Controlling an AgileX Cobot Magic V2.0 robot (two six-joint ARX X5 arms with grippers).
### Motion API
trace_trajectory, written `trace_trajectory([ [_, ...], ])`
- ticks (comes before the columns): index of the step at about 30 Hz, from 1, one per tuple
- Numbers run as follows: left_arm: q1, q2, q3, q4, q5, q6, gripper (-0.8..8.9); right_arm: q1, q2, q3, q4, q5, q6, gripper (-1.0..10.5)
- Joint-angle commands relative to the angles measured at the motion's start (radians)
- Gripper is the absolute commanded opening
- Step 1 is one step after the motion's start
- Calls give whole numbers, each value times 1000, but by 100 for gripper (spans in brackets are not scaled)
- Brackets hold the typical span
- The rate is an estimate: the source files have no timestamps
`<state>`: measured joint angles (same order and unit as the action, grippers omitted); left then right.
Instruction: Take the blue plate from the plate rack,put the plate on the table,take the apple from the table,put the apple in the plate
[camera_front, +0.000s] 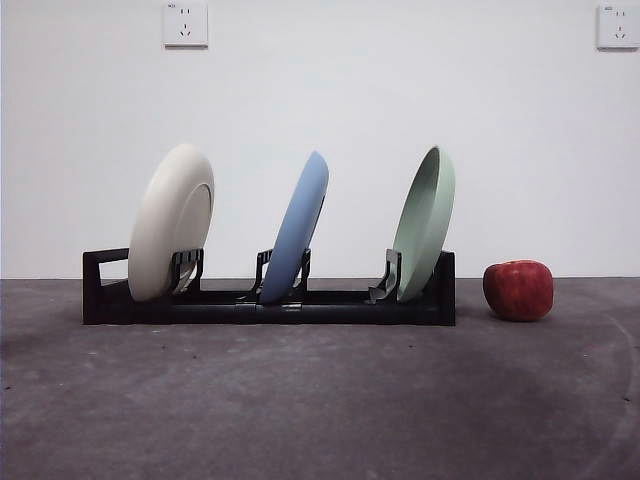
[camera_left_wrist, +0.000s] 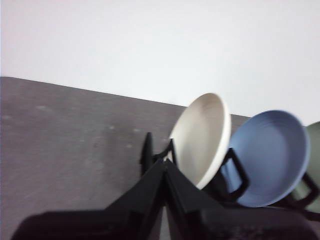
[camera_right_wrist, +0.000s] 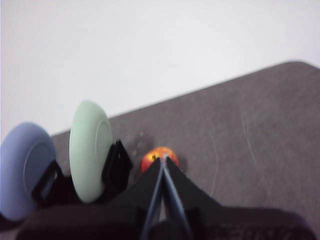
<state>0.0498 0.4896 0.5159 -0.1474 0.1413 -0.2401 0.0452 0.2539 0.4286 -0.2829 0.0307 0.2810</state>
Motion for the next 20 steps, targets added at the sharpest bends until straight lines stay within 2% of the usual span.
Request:
trace_trajectory([
  [1, 2, 77, 69, 6, 79, -56, -4, 0, 90, 82, -87, -17, 12, -8],
  [5, -3, 198, 165, 8, 231, -127, -4, 0, 247, 212, -259, -16, 15, -2],
  [11, -31, 402, 315, -13, 407, -160, -5, 0, 457, 355, -393, -17, 15, -1],
  [15, -63, 579, 480, -129, 465, -164, -5, 0, 569, 415, -431, -20, 15, -1],
  [20, -150, 871, 809, -361, 468, -112, -6, 0, 689, 449, -500, -134, 14, -1],
])
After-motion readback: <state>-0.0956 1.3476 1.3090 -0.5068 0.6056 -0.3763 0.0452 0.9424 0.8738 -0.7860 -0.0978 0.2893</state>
